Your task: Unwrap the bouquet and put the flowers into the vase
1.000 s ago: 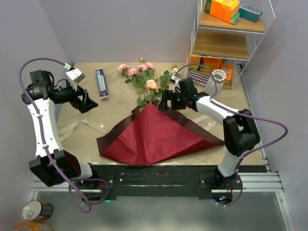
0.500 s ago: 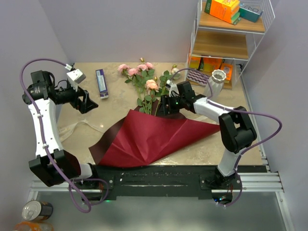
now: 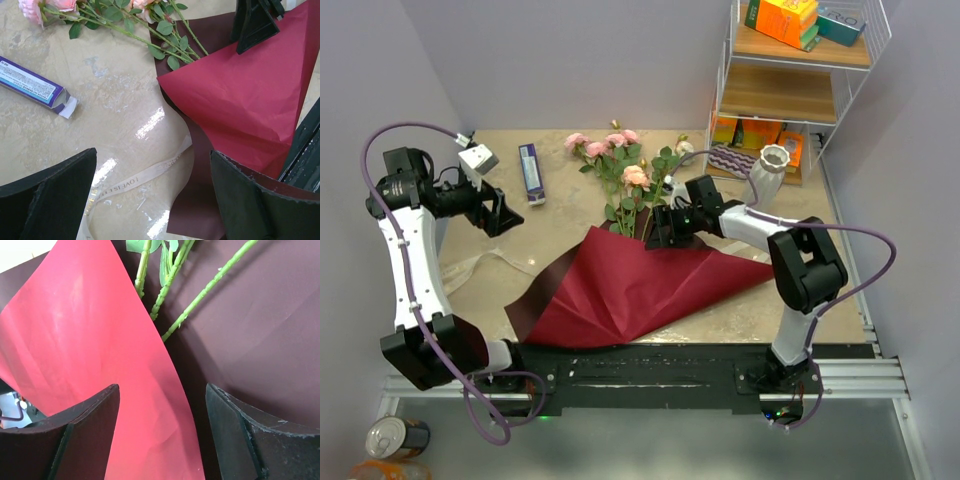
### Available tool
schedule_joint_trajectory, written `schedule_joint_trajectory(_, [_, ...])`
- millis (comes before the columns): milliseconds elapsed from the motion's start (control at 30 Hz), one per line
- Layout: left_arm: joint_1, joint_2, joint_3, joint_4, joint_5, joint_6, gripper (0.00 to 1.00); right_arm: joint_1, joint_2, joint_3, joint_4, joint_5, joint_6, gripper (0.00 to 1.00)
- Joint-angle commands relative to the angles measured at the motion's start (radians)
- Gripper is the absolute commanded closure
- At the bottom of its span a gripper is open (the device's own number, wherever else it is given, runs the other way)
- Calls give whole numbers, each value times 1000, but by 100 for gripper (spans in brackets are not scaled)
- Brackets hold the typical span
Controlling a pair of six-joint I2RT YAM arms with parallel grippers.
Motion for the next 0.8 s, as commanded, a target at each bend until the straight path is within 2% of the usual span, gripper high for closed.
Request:
schedule_joint_trajectory(0, [-2, -30, -15, 20, 10, 13, 1, 1, 29, 35, 35, -3, -28, 27])
schedule_joint_trajectory(100, [-2, -31, -20, 20, 7, 15, 1, 4, 72, 72, 46, -48, -16, 28])
schedule_joint_trajectory(233, [-2, -33, -12, 25, 0, 13, 1, 24, 103, 95, 37, -83, -19, 39])
schedule_joint_trajectory(267, [-3, -31, -13, 28, -2, 12, 0, 25, 104, 95, 35, -89, -19, 57])
schedule_joint_trajectory(300, [-2, -31, -13, 32, -2, 9, 1, 27, 110, 92, 29, -92, -17, 68])
schedule_joint_trajectory(400, [-3, -28, -12, 38, 3, 1, 0, 27, 95, 72, 43, -102, -4, 95])
schedule_joint_trajectory(433, [-3, -28, -12, 38, 4, 1, 1, 28, 80, 55, 52, -108, -1, 98])
schedule_joint_trajectory(600, [-2, -25, -14, 43, 3, -3, 1, 27, -37, 24, 95, -126, 18, 100])
schedule_joint_trajectory(767, [-2, -25, -13, 52, -3, -17, 1, 50, -239, -54, 182, -226, 35, 100])
